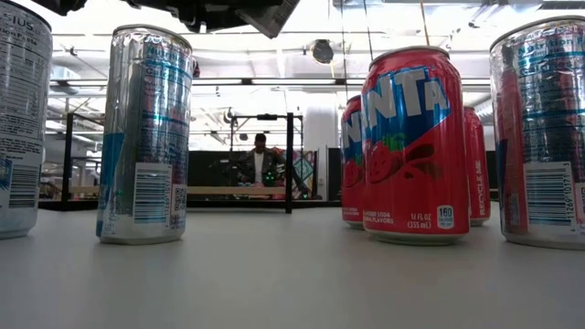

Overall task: Place canned beverage on shelf
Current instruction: Put the white-yellow soda can on the shelf aligned with the other white-yellow soda can

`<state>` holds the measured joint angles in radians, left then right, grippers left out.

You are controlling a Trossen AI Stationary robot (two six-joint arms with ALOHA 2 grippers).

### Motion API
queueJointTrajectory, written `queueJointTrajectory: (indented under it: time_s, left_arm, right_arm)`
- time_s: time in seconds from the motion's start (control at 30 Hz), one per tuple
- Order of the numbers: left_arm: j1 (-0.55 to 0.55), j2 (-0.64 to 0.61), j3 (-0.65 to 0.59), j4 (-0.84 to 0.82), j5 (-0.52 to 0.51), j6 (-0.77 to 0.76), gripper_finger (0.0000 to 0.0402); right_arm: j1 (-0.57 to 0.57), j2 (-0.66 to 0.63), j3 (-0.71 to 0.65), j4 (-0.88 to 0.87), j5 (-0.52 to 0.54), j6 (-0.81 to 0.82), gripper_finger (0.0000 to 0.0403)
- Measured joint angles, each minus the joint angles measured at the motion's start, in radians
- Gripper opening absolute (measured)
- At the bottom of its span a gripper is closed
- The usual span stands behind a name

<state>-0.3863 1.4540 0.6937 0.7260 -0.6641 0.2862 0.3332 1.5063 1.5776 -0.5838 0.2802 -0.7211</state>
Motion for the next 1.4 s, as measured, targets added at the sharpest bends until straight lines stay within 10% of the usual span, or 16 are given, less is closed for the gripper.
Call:
queueJointTrajectory:
  time_s: [0.2, 0.6, 0.9, 1.4]
  left_arm:
    - [0.015, 0.0, 0.0, -0.007, 0.028, 0.004, 0.0379]
    - [0.006, 0.0, 0.0, -0.007, 0.042, 0.0, 0.0281]
    - [-0.007, 0.0, 0.0, -0.006, 0.04, -0.019, 0.0266]
    - [-0.058, -0.003, 0.0, 0.06, -0.033, 0.061, 0.0264]
  right_arm:
    - [0.0, 0.0, 0.0, 0.023, 0.0, -0.002, 0.0215]
    - [-0.001, 0.0, 0.0, 0.019, 0.002, 0.046, 0.0218]
    - [0.0, 0.0, 0.0, 0.021, 0.007, 0.18, 0.0294]
    - [0.002, -0.003, -0.043, -0.165, 0.177, 0.783, 0.0341]
